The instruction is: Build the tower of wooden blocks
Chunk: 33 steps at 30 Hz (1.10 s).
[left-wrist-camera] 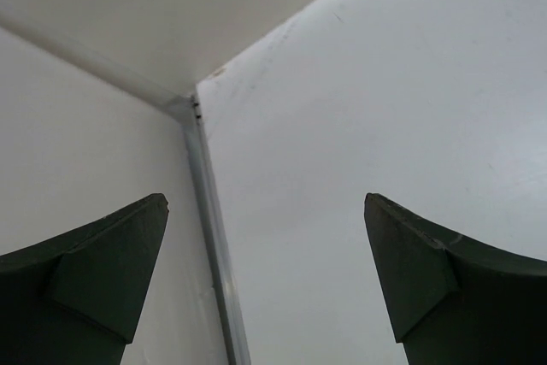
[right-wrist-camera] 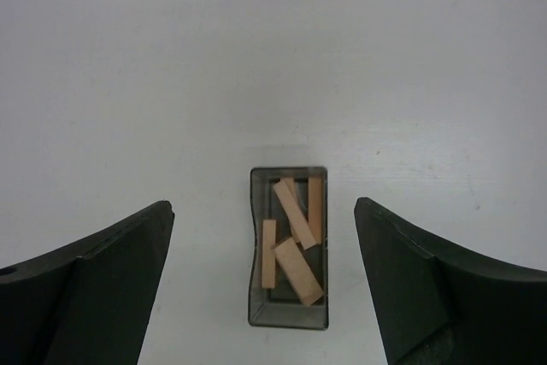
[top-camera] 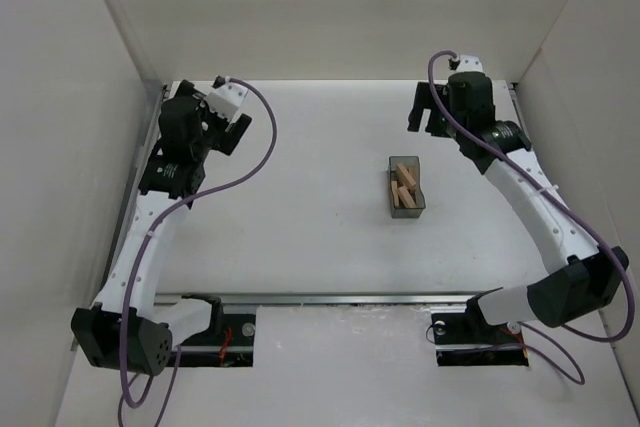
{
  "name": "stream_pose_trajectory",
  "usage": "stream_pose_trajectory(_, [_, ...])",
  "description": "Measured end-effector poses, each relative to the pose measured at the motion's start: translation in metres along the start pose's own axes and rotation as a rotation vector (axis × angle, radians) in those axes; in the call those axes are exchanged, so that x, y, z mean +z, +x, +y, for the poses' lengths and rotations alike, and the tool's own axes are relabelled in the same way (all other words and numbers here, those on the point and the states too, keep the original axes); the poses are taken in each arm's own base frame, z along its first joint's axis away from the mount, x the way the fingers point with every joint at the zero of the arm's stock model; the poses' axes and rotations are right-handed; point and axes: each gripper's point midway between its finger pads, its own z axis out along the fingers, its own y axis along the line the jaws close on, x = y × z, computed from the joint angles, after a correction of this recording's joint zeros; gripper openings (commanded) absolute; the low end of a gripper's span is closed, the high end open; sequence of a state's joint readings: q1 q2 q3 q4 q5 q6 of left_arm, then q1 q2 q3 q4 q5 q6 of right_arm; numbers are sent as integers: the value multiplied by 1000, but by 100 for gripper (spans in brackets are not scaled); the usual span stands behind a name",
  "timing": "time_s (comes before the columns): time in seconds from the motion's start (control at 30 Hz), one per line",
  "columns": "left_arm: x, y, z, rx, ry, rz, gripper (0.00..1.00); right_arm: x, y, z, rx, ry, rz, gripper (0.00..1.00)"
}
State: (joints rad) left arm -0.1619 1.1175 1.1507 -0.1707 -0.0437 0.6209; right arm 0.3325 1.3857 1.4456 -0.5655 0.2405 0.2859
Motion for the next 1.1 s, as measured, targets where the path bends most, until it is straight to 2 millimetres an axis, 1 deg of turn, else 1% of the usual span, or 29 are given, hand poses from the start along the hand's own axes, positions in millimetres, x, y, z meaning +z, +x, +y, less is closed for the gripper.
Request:
stream_pose_trajectory(0.03, [0,4,-8,2,39,14,99,0,9,2,-9,-21,24,88])
stream_pose_trajectory(0.07, [-1,6,-16,3,77,23,99,3,21,3,-17,-35,55,82])
stream_pose_trajectory(0.13, [-3,8,-29,-2,148,27,99,12,51,3,-35,-48,140,72])
stream_pose_trajectory(0.17, [-4,7,-35,-5,178,22,99,17,66,1,-40,-47,182,63])
stream_pose_trajectory(0.27, [-7,3,-48,-7,243,3,99,28,121,-9,-51,-19,342,54])
stream_pose_trajectory(0.3, [-7,2,-51,-6,258,-2,99,29,137,-14,-53,-3,387,48])
stream_pose_trajectory(0.33, [-8,1,-55,-3,273,-6,99,29,150,-18,-55,14,424,43])
stream_pose_trajectory(0.4, [-9,0,-60,0,294,-9,99,26,168,-25,-50,41,479,37])
stream_pose_trajectory(0.47, [-9,0,-64,2,307,-10,99,24,175,-28,-42,57,499,36])
stream_pose_trajectory(0.63, [-9,2,-68,3,321,-2,99,23,183,-32,-32,76,515,35])
stream_pose_trajectory(0.83, [-9,7,-71,3,328,10,99,25,213,-42,-37,125,594,35])
stream_pose_trajectory(0.93, [-9,11,-74,2,337,22,99,29,224,-47,-40,151,629,35])
stream_pose_trajectory(1.03, [-9,11,-75,-2,341,24,99,33,231,-49,-40,168,650,29])
stream_pose_trajectory(1.07, [-9,11,-75,-3,343,24,99,34,233,-49,-39,173,655,26])
stream_pose_trajectory(1.1, [-9,11,-76,-5,344,24,99,35,235,-50,-40,178,660,20])
